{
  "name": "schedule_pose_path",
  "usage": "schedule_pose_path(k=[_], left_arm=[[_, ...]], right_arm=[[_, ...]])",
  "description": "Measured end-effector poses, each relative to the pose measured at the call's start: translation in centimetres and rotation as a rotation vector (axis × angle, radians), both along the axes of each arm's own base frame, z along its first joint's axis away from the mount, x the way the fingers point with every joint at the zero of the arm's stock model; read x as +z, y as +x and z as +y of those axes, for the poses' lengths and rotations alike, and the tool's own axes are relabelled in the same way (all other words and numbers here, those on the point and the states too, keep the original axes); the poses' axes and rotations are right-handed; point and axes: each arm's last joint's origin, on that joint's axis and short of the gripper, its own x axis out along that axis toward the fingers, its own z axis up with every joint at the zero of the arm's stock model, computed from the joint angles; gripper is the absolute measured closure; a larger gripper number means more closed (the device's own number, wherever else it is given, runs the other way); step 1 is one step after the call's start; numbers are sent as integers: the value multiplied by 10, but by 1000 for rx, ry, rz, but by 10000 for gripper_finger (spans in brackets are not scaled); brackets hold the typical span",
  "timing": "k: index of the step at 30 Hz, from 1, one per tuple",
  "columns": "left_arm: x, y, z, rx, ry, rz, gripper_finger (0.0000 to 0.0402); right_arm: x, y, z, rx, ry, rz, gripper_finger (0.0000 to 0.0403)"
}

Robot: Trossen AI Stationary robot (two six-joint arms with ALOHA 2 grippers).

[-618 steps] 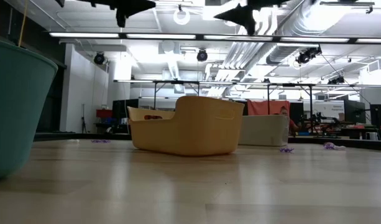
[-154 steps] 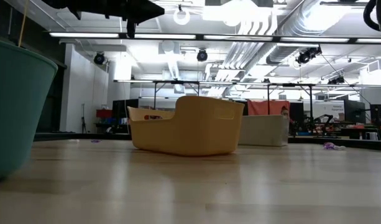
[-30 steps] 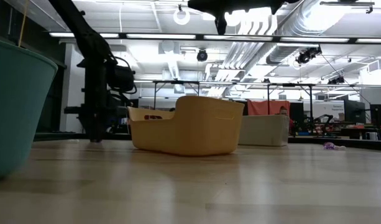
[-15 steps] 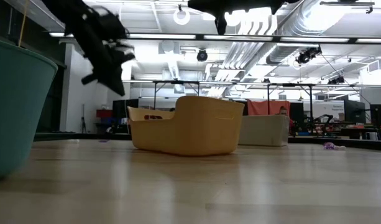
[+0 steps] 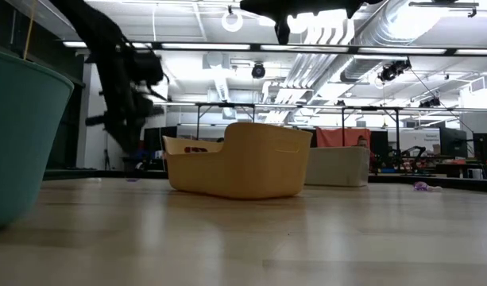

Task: Sort Halloween decoration
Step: Put the purple spider toy into the orange bin

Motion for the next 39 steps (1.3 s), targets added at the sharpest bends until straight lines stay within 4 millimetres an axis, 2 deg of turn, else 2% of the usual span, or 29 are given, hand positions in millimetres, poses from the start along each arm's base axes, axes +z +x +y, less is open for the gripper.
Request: schedule_pose_path(k=[5,9,13,19,23,25,27,31,35,39], left_arm=[[-36,7,7,25,-82,70,290],[-49,12,12,29,-81,86,263],[-55,16,17,29,-64,69,253],[-67,18,18,27,-115,103,272],[-69,19,18,20,-121,100,325],[-67,18,17,6,-112,95,370],[-61,18,17,-2,-92,77,391],[-43,13,13,-18,-45,47,399],[-12,11,8,-84,55,-45,401],[25,12,-6,-238,182,-213,401]], right_arm=[[-1,0,0,-1,12,7,403],[-1,0,0,-1,12,8,403],[-1,0,0,-1,13,8,403],[-1,0,0,-1,13,9,403],[-1,0,1,0,13,9,403],[-1,0,1,1,13,9,403],[-1,0,2,5,12,9,403],[-1,1,3,8,10,8,403],[-1,1,3,8,10,8,403],[-1,1,4,13,8,8,403]])
